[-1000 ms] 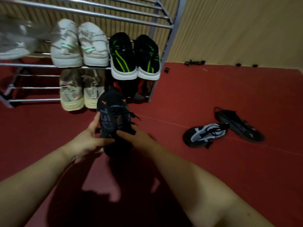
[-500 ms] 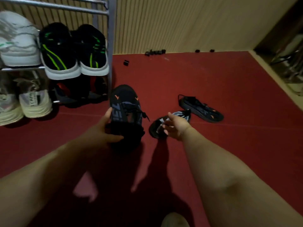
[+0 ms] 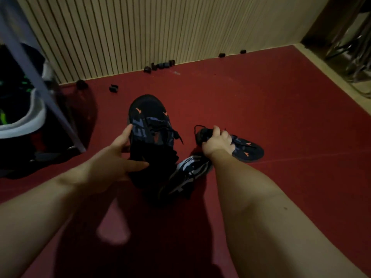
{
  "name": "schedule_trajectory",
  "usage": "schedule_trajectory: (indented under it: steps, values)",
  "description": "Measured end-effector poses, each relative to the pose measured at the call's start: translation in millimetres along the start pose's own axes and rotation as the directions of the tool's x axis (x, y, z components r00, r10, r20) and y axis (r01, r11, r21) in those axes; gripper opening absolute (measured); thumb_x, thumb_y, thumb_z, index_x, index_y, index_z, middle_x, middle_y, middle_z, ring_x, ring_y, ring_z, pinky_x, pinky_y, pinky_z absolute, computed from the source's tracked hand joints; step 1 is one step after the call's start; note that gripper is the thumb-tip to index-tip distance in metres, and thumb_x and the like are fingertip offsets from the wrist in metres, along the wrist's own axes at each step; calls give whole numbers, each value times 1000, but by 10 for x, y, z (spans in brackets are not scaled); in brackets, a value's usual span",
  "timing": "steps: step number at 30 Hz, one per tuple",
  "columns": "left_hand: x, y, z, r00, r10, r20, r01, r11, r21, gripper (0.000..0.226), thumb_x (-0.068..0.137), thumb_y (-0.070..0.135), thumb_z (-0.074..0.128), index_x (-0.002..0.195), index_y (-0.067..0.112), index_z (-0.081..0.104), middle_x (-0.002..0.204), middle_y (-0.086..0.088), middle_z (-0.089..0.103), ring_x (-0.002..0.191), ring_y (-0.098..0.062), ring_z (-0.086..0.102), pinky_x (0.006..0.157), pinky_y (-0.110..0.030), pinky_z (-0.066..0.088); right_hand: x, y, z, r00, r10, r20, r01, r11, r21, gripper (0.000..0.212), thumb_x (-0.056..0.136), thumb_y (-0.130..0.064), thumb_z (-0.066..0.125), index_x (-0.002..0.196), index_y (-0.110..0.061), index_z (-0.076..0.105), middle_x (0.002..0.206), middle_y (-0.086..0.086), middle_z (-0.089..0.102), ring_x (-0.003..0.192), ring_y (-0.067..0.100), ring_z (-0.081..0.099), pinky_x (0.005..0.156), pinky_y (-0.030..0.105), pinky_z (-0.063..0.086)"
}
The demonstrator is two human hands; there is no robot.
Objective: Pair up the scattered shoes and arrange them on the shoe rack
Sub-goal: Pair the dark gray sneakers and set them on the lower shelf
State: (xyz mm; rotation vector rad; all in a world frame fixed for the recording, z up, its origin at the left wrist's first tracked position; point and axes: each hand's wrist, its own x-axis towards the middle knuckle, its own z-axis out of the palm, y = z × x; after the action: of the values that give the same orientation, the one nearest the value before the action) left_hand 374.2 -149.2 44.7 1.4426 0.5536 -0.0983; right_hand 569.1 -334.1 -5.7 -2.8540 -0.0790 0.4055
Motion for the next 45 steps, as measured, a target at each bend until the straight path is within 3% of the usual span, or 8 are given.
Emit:
schedule_trajectory:
  steps: [5,12,23,32,36,38,40,45]
  values:
    - [417,155,103,1000,-17,-7,18,996,84,98,82,-11,61,146,50,18,119,7,56,93,-13,63,60,-30,58,523,20,129,995,-100,29,104,976,-192,66,92,-10,39,151,-23,12,158,5,15,148,29,-3,117,52,4]
    - [701,260,325,997,-73,-15,74,996,59,97,81,-13,60,145,50,23,126,5,51,95,-13,62,59,-27,60,740,202,195,974,-224,33,218,887,-407,47,90,0,31,131,-16,49,125,9,55,114,30,52,118,49,3]
    - [380,187,685,994,-72,88,69,997,43,91,83,-10,59,141,52,28,129,0,55,97,-19,67,67,-35,60,114,1352,-195,939,-285,194,342,714,-611,38,94,-15,42,123,-31,62,130,0,55,122,26,49,118,45,-1]
    - [-81,88,1110,978,-72,198,61,996,61,96,84,-9,58,145,50,14,102,18,55,92,-2,58,60,-23,59,-1160,2259,-286,852,-168,496,399,822,-406,42,79,-11,54,105,-40,69,122,-10,56,123,16,45,113,44,4]
    - [-251,-126,1185,969,-80,232,70,996,51,95,83,-12,57,143,51,20,108,19,58,100,-3,58,65,-27,58,-1482,2397,-279,933,-17,360,104,969,-224,39,82,-31,57,120,-37,58,131,-2,46,131,25,33,112,49,13]
    - [-292,-223,1197,968,-86,234,80,996,34,96,82,-13,59,143,51,23,120,13,57,110,-11,57,72,-34,55,-1490,2378,-199,952,216,218,-215,976,-29,68,82,-49,60,142,-33,33,145,8,31,136,35,26,111,50,21]
    - [-301,-310,1191,969,-89,232,87,996,18,98,80,-12,61,144,51,23,134,6,51,118,-17,54,75,-36,54,-1497,2315,-41,856,404,322,-480,854,202,106,73,-61,67,151,-30,2,155,14,14,141,38,18,115,50,22]
    - [-324,-450,1124,982,-48,183,53,998,-22,100,78,-13,62,147,47,19,143,7,42,114,-12,51,79,-33,53,-1632,2180,437,865,416,281,-468,871,150,131,61,-58,79,149,-30,-14,151,11,20,137,34,30,111,50,31]
